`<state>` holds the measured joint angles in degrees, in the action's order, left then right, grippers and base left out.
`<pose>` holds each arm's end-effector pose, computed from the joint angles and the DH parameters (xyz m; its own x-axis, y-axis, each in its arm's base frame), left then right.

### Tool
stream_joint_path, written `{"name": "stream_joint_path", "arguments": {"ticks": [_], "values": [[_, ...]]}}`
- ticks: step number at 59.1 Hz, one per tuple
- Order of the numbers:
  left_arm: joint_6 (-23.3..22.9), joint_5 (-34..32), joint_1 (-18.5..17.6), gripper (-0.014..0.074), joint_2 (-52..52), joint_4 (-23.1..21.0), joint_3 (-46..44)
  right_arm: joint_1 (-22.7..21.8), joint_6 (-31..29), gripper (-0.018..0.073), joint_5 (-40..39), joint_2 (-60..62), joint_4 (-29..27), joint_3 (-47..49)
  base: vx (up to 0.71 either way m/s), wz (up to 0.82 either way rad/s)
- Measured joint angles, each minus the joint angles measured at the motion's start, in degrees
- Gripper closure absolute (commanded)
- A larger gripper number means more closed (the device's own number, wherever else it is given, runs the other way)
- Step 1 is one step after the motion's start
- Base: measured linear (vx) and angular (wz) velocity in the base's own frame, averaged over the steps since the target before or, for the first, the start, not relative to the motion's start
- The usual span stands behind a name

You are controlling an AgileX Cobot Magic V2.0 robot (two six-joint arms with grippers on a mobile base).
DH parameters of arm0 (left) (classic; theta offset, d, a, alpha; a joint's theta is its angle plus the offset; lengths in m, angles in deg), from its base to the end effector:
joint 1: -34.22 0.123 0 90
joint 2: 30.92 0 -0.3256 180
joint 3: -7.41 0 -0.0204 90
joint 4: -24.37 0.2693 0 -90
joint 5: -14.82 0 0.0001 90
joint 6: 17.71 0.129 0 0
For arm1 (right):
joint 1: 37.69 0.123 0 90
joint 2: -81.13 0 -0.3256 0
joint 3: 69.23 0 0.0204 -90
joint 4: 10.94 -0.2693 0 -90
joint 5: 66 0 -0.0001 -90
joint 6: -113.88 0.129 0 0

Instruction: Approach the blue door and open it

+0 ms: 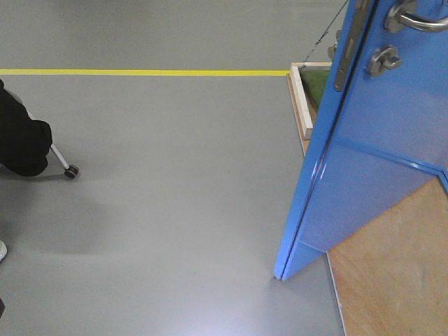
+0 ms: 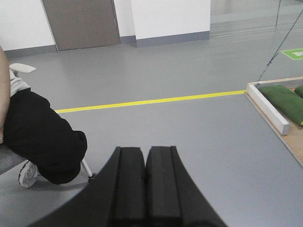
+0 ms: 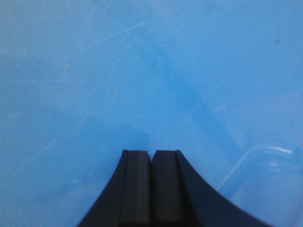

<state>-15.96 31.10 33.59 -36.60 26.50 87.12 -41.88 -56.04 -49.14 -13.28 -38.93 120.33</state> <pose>0.0691 0.0006 0.1710 -0.2016 0.0684 -0.9771 0.0142 0.9977 0.0669 0.4175 -0.0129 0.4702 -0.1729 0.6110 -0.7725 0.0536 0.7890 0.6121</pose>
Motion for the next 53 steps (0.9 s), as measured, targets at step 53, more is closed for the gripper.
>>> {"name": "stream_joint_path", "arguments": {"ticks": [53], "values": [[0.00, 0.01, 0.00, 0.0526, 0.00, 0.00, 0.00, -0.43, -0.12, 0.0557, -0.38, 0.36, -0.08, 0.00, 0.10, 0.09]]}}
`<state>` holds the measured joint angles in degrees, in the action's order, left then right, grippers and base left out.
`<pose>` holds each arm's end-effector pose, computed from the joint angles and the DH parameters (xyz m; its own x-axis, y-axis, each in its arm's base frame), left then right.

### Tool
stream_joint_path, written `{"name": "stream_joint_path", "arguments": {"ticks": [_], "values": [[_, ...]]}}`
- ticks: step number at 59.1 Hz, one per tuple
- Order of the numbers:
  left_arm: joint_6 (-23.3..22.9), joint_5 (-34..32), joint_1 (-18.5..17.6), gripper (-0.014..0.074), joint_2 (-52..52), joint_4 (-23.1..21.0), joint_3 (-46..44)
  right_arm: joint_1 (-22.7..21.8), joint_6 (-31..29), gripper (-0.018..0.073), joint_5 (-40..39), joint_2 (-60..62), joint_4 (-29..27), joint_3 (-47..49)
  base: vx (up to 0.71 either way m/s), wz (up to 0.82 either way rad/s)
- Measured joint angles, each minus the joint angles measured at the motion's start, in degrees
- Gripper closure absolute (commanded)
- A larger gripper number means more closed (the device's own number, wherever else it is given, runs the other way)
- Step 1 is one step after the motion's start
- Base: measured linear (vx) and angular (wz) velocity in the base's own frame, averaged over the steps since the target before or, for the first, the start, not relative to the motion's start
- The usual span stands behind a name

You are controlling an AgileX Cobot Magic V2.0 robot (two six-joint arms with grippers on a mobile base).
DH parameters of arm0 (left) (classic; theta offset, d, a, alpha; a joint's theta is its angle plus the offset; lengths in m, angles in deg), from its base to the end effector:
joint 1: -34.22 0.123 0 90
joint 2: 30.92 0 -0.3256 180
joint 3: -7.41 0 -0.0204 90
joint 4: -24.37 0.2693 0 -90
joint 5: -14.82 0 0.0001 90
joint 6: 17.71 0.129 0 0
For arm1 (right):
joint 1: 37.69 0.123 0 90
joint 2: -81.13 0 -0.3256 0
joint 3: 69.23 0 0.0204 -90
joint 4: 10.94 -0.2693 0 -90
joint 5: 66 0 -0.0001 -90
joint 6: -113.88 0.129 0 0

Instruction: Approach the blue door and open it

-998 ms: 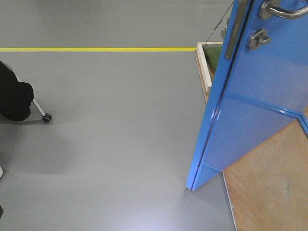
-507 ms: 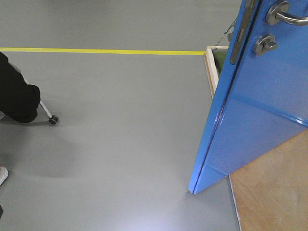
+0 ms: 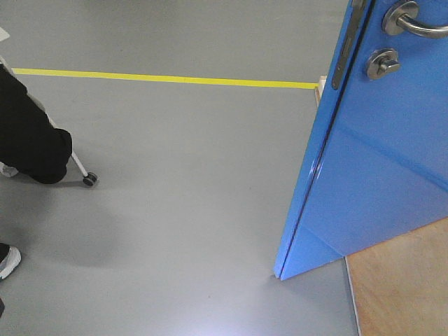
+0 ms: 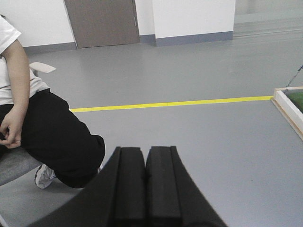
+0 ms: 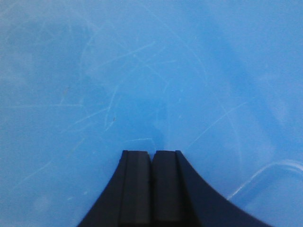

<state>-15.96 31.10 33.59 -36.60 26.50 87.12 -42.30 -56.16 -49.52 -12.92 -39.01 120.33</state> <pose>0.0691 0.0006 0.1710 -0.2016 0.0684 -0.9771 0.0142 0.9977 0.0669 0.4153 -0.0162 0.4736 -0.1573 0.6117 -0.7753 0.0539 0.7893 0.6117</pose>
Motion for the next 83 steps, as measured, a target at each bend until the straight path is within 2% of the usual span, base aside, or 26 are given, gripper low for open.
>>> {"name": "stream_joint_path", "arguments": {"ticks": [83], "values": [[0.00, 0.00, 0.00, 0.0526, 0.00, 0.00, 0.00, 0.60, 0.00, 0.0557, 1.08, 0.00, -0.53, 0.00, 0.21, -0.03]]}}
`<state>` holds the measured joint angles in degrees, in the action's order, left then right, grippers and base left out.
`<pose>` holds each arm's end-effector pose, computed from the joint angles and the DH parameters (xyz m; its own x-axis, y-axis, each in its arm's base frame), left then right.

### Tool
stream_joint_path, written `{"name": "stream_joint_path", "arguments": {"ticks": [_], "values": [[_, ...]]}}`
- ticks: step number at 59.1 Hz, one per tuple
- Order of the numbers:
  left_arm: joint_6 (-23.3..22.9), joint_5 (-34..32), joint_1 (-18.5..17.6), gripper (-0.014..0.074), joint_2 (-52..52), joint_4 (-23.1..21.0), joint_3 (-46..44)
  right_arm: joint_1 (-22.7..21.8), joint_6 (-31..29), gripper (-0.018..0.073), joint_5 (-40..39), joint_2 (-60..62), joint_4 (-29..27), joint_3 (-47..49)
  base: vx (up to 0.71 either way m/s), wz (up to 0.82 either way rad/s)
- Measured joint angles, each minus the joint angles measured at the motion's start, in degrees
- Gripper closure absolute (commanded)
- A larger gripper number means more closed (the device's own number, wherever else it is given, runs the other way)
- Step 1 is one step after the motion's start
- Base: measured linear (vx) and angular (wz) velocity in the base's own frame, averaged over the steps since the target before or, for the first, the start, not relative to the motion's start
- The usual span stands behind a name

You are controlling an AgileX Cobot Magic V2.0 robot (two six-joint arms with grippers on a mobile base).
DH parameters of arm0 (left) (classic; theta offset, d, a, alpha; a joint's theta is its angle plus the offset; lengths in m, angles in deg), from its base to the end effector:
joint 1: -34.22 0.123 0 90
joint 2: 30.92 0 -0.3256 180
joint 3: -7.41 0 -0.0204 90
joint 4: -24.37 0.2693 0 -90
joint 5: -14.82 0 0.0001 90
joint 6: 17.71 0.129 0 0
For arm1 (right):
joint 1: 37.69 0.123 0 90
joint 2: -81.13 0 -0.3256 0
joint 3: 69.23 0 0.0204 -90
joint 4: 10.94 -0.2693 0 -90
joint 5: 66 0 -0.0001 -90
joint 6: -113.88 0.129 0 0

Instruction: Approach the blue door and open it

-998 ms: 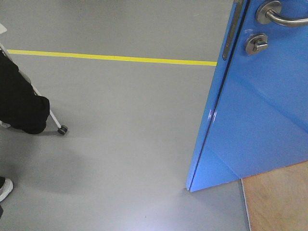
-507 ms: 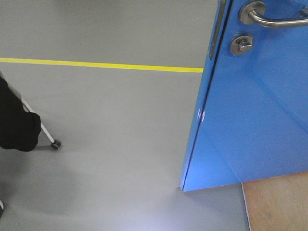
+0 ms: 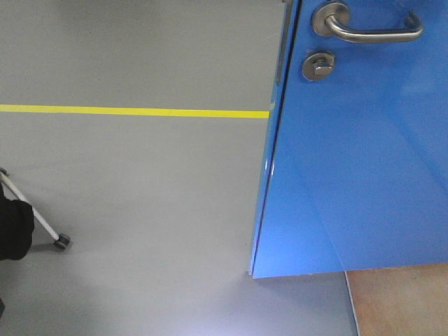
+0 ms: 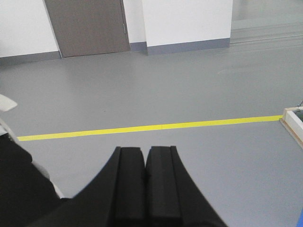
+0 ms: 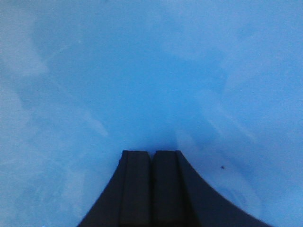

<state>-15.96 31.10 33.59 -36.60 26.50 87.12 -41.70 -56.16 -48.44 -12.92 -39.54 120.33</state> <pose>0.0691 0.0006 0.1710 -0.2016 0.0684 -0.9771 0.0142 0.9977 0.0669 0.4151 -0.0104 0.4717 -0.1820 0.6156 -0.7668 0.0477 0.7844 0.6184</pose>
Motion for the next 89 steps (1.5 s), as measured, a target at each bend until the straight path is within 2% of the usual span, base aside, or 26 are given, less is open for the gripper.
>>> {"name": "stream_joint_path", "arguments": {"ticks": [34, 89], "values": [[0.00, 0.00, 0.00, 0.0526, 0.00, 0.00, 0.00, 0.00, 0.00, 0.0557, -0.69, -0.84, 0.00, 0.00, 0.14, -0.03], [0.00, 0.00, 0.00, 0.0526, 0.00, 0.00, 0.00, 0.00, 0.00, 0.0557, 0.04, -0.49, 0.15, 0.00, 0.01, 0.00]]}}
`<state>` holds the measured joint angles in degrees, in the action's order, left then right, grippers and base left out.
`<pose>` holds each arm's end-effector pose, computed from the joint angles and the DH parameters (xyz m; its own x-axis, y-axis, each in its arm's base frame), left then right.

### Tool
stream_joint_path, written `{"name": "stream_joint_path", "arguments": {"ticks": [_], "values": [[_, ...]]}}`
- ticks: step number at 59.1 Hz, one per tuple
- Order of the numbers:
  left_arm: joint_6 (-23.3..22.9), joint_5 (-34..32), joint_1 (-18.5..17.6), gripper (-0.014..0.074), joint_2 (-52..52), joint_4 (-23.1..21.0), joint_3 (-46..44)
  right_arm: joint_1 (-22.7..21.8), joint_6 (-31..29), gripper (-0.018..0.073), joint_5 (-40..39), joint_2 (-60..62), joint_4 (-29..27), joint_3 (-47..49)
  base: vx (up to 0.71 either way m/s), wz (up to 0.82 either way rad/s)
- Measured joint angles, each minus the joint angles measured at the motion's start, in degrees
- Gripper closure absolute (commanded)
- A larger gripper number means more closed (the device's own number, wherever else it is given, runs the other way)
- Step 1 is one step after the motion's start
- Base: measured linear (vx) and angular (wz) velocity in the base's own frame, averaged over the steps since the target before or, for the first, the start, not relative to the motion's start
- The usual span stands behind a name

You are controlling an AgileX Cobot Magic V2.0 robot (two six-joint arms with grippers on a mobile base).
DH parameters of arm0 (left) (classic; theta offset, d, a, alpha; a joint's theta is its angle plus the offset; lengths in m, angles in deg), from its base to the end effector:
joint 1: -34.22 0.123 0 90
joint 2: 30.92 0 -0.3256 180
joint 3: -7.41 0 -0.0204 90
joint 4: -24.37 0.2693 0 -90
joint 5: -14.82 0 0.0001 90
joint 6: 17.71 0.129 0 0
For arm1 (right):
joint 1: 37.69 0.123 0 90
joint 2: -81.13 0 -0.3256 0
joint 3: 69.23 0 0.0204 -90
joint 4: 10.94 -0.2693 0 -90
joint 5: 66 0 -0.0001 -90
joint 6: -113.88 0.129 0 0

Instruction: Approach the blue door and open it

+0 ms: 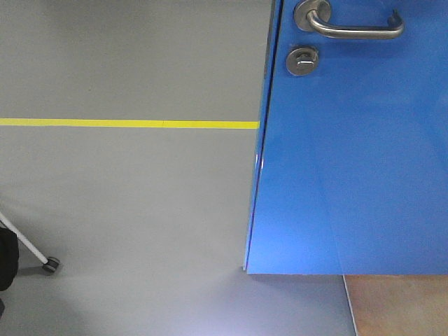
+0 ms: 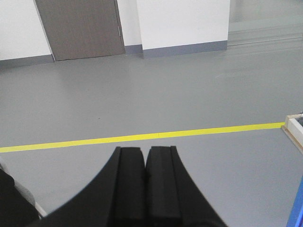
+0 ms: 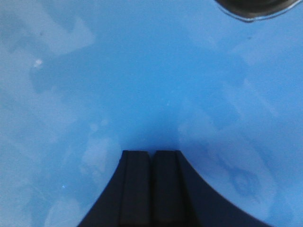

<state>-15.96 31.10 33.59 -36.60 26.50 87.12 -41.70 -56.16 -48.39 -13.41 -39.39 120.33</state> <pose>0.0691 0.0006 0.1710 -0.2016 0.0684 -0.9771 0.0142 0.9977 0.0669 0.4180 -0.0106 0.4680 -0.1893 0.6140 -0.7662 0.0535 0.7856 0.6164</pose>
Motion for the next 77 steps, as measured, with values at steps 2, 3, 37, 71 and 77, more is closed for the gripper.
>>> {"name": "stream_joint_path", "arguments": {"ticks": [2, 3, 37, 71, 77], "values": [[0.00, 0.00, 0.00, 0.0526, 0.00, 0.00, 0.00, 0.00, 0.00, 0.0557, 0.00, 0.22, 0.00, 0.00, 0.00, 0.00], [0.00, 0.00, 0.00, 0.0526, 0.00, 0.00, 0.00, 0.00, 0.00, 0.0557, -0.05, 0.37, 0.00, -0.06, 0.00, 0.00], [0.00, 0.00, 0.00, 0.0526, 0.00, 0.00, 0.00, 0.00, 0.06, 0.0557, -3.45, 31.45, 38.87, -40.08, 0.00, 0.00], [0.00, 0.00, 0.00, 0.0526, 0.00, 0.00, 0.00, 0.00, 1.20, 0.0557, -5.74, 82.48, 34.73, -82.37, 0.00, 0.00], [0.00, 0.07, 0.00, 0.0526, 0.00, 0.00, 0.00, 0.00, 1.20, 0.0557, -6.75, 87.26, 33.17, -88.02, 0.00, 0.00]]}}
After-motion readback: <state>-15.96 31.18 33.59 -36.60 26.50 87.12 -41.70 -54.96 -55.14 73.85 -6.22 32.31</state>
